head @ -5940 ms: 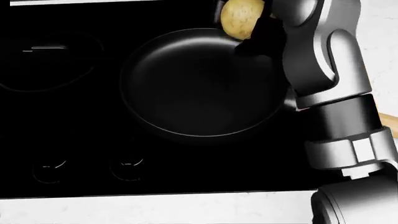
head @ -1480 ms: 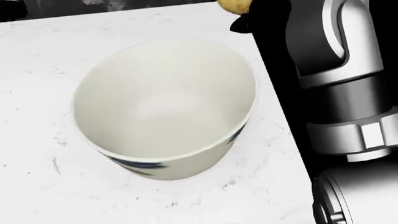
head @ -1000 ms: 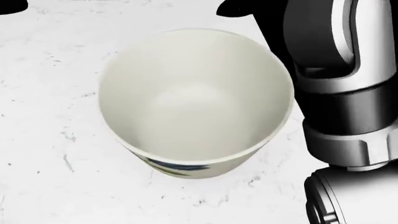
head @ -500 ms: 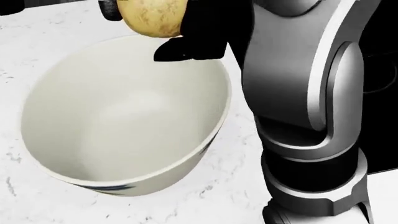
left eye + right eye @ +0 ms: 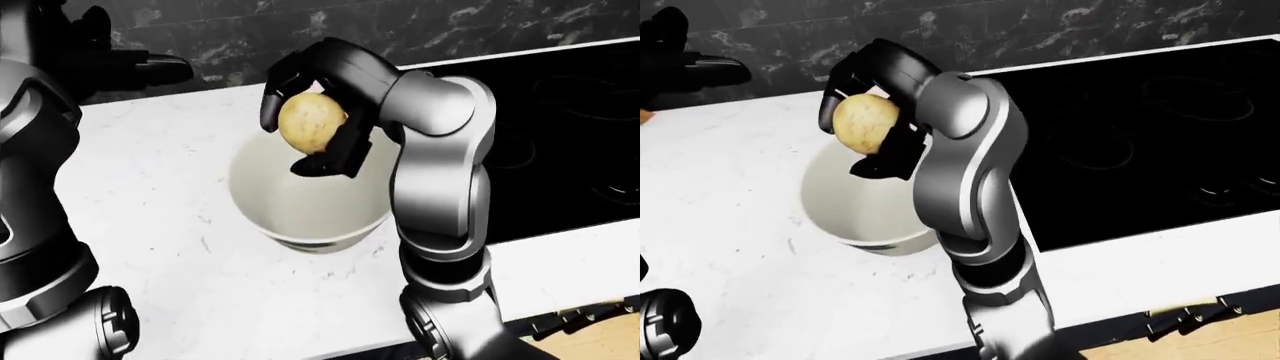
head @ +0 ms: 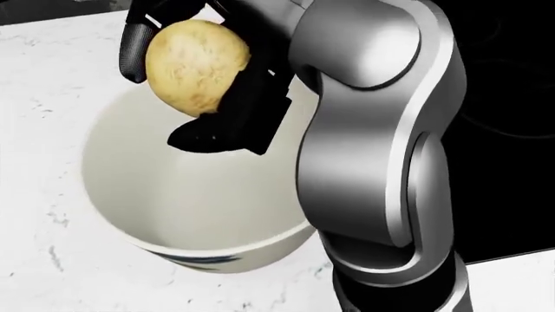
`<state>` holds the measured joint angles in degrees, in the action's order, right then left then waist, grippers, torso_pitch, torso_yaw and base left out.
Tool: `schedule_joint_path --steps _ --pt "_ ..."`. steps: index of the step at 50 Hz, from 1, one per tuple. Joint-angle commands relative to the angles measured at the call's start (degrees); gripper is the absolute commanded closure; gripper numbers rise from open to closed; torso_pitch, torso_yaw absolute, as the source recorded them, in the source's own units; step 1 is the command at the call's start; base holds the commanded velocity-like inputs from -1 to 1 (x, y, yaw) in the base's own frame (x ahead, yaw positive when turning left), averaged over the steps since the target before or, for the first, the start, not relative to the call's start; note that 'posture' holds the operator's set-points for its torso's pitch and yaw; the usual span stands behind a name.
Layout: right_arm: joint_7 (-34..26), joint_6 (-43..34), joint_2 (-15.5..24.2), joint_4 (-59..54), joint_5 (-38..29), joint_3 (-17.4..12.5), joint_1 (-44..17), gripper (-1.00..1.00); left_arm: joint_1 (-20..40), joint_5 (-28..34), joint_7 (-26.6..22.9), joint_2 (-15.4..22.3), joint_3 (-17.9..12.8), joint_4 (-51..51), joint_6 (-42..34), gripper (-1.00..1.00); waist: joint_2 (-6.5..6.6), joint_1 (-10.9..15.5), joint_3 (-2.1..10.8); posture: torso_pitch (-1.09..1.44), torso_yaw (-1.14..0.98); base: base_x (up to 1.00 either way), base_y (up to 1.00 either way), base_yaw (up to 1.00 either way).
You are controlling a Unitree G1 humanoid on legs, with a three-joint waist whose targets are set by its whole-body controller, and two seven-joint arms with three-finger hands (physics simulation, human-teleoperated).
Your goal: Pick the potato from the pan and place it in the bowl.
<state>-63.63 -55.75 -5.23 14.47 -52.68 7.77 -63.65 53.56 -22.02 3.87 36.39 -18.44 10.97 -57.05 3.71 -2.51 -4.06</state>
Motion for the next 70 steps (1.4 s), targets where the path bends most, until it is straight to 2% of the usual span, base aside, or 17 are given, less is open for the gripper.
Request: schedule_joint_path --steps 1,12,18,21,22,26,28,32,37,46,47,53,55,64,70 --pt "2.25 0.75 -0.19 1.23 -0.26 -0.99 -1.49 1.00 1.98 -0.53 0.53 1.28 -0.72 2.05 0.77 -1.00 0.60 -0.09 1.76 0.00 0.00 0.00 0.00 0.00" --pt "8.54 1.25 -1.51 0.50 3.58 -0.87 1.35 1.00 1.15 -1.15 1.10 0.74 -0.48 1.81 1.68 -1.00 0.89 0.17 1.93 0.00 0.00 0.00 0.00 0.00" --pt "10.29 0.14 -1.16 0.22 5.05 -0.62 0.92 1.00 2.40 -2.84 2.02 1.86 -1.24 4.05 -1.72 -1.00 0.91 0.15 1.97 0.00 0.00 0.00 0.00 0.00" --pt "10.57 0.23 -1.49 0.36 5.24 0.44 2.05 0.95 1.81 -2.88 1.98 1.82 -1.11 3.12 -0.76 -1.00 0.79 0.22 1.79 0.00 0.00 0.00 0.00 0.00" --pt "10.89 0.78 -1.58 -0.28 5.46 0.47 2.07 0.83 1.71 -2.68 1.96 1.89 -1.15 2.37 -0.10 -1.00 0.80 0.25 1.78 0.00 0.00 0.00 0.00 0.00" --pt "12.30 1.70 -1.99 -2.69 6.49 0.14 0.99 0.87 0.02 -2.76 1.95 1.23 -1.33 1.90 1.72 -1.00 1.00 0.25 2.06 0.00 0.00 0.00 0.00 0.00" --pt "12.20 2.04 -2.39 -2.19 6.11 1.18 2.33 0.95 -0.40 -3.09 1.89 1.59 -1.81 2.02 1.57 -1.00 1.07 0.28 2.12 0.00 0.00 0.00 0.00 0.00" --pt "12.00 2.48 -2.40 -1.75 5.81 1.14 3.46 0.97 -0.41 -3.07 2.20 1.22 -1.17 1.58 2.30 -1.00 1.00 0.22 2.20 0.00 0.00 0.00 0.00 0.00" --pt "11.29 2.34 -2.49 -1.26 5.34 0.97 3.57 0.87 -0.26 -2.70 2.05 1.18 -0.80 1.64 2.27 -1.00 0.61 0.28 2.31 0.00 0.00 0.00 0.00 0.00" --pt "10.42 3.35 -2.05 -0.79 4.34 1.27 5.66 0.81 -0.57 -2.18 1.78 0.76 -0.86 1.74 2.31 -1.00 0.33 0.31 2.52 0.00 0.00 0.00 0.00 0.00" --pt "10.08 3.11 -2.06 -0.71 4.08 1.31 5.55 0.71 -0.59 -2.22 1.76 0.94 -1.00 1.84 2.06 -1.00 0.30 0.33 2.53 0.00 0.00 0.00 0.00 0.00" --pt "8.17 3.64 -1.28 -1.36 2.83 1.14 4.89 0.65 -0.70 -2.19 1.75 0.91 -1.00 1.87 2.14 -1.00 0.18 0.36 2.47 0.00 0.00 0.00 0.00 0.00" --pt "7.78 3.59 -1.41 -1.34 2.51 1.04 4.87 0.22 -0.83 -2.20 1.79 0.81 -1.04 2.01 2.12 -1.00 0.17 0.39 2.45 0.00 0.00 0.00 0.00 0.00" --pt "7.35 4.31 -1.86 -2.25 1.87 0.63 3.94 0.07 -1.44 -1.62 1.55 0.32 -0.79 1.64 2.97 -1.00 0.32 0.53 2.36 0.00 0.00 0.00 0.00 0.00" --pt "5.58 4.33 -0.96 -1.90 1.15 0.54 3.44 0.07 -0.61 -1.17 1.29 0.29 -0.33 0.65 3.41 -1.00 0.39 0.58 2.30 0.00 0.00 0.00 0.00 0.00"
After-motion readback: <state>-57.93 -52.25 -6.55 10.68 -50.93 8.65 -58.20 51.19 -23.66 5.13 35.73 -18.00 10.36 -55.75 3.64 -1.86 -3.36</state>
